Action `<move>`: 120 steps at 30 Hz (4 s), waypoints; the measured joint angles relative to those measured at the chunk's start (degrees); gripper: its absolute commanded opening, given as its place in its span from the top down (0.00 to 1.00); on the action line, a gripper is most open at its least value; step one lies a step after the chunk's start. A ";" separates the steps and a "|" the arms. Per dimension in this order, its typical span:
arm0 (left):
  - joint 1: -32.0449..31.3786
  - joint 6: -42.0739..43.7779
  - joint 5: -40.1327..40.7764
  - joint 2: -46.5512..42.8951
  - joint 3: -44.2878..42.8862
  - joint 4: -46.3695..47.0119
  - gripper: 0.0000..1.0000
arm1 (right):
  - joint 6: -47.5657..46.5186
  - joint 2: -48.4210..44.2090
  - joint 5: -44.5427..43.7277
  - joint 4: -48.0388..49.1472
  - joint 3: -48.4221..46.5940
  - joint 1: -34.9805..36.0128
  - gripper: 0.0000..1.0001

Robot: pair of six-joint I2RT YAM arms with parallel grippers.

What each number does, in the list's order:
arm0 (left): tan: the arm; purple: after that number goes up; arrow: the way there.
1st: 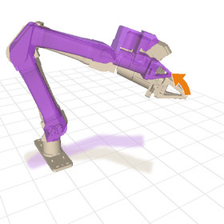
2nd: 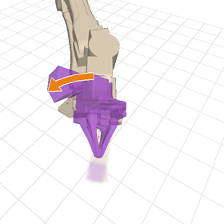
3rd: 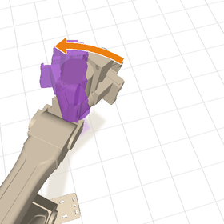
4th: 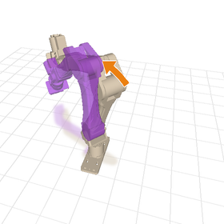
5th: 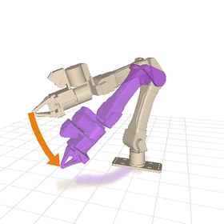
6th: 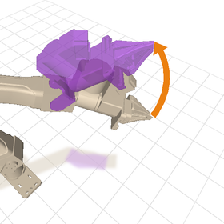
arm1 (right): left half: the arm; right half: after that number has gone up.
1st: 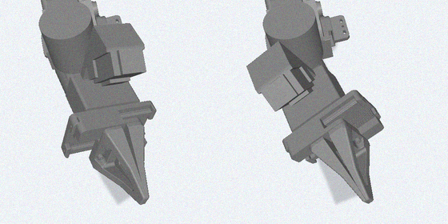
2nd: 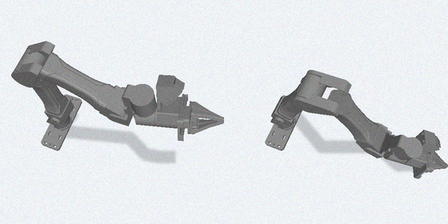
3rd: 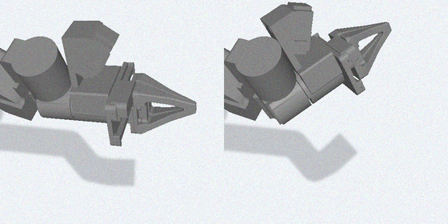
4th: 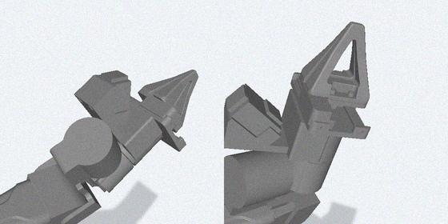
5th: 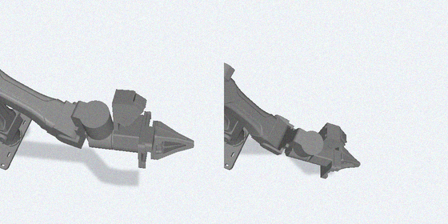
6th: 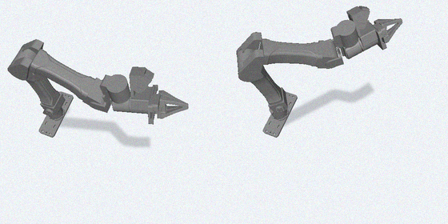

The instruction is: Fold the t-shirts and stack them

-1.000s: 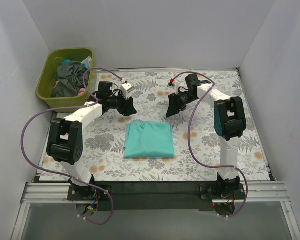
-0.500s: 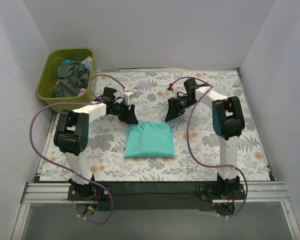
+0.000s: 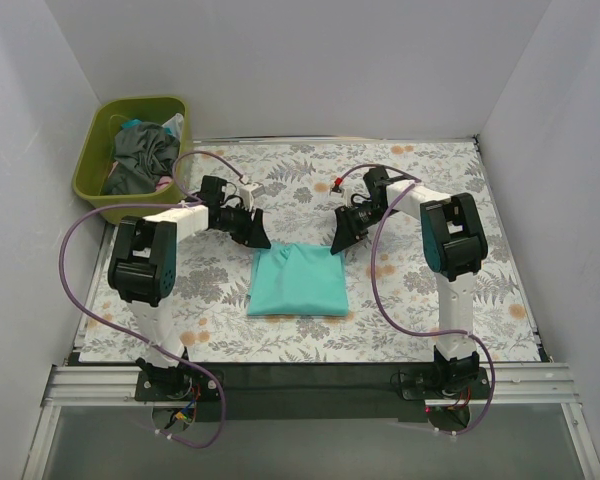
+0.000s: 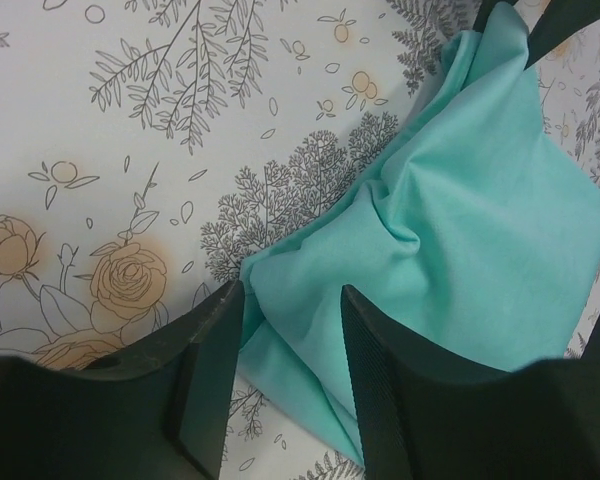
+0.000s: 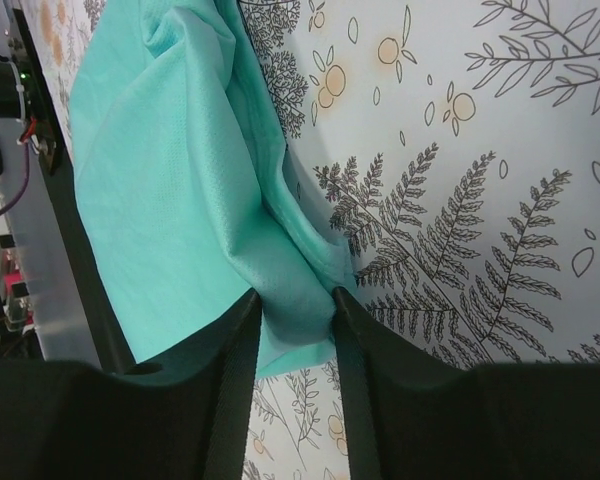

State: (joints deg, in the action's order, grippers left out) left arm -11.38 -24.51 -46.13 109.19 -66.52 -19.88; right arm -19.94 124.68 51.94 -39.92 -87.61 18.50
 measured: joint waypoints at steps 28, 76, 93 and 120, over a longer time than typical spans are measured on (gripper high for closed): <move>2.69 0.11 4.81 -5.77 2.32 2.21 1.00 | 0.33 -0.90 -6.14 -0.02 -2.56 -0.04 0.99; 1.11 -43.60 -9.09 13.16 0.94 33.90 0.67 | 32.33 3.63 1.86 30.88 2.08 3.10 0.56; -4.96 -55.23 -15.47 -18.10 23.67 42.73 0.69 | 38.88 -26.82 6.88 40.06 27.69 5.75 0.66; 1.33 -47.45 -15.39 -27.34 24.55 28.70 0.51 | 33.22 -27.87 -4.61 31.15 26.95 2.54 0.21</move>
State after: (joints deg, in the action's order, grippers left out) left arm -10.04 -71.96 -61.52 81.84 -41.98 8.82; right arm 13.28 96.82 47.33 -8.78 -60.66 21.04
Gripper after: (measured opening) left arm 0.469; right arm 0.637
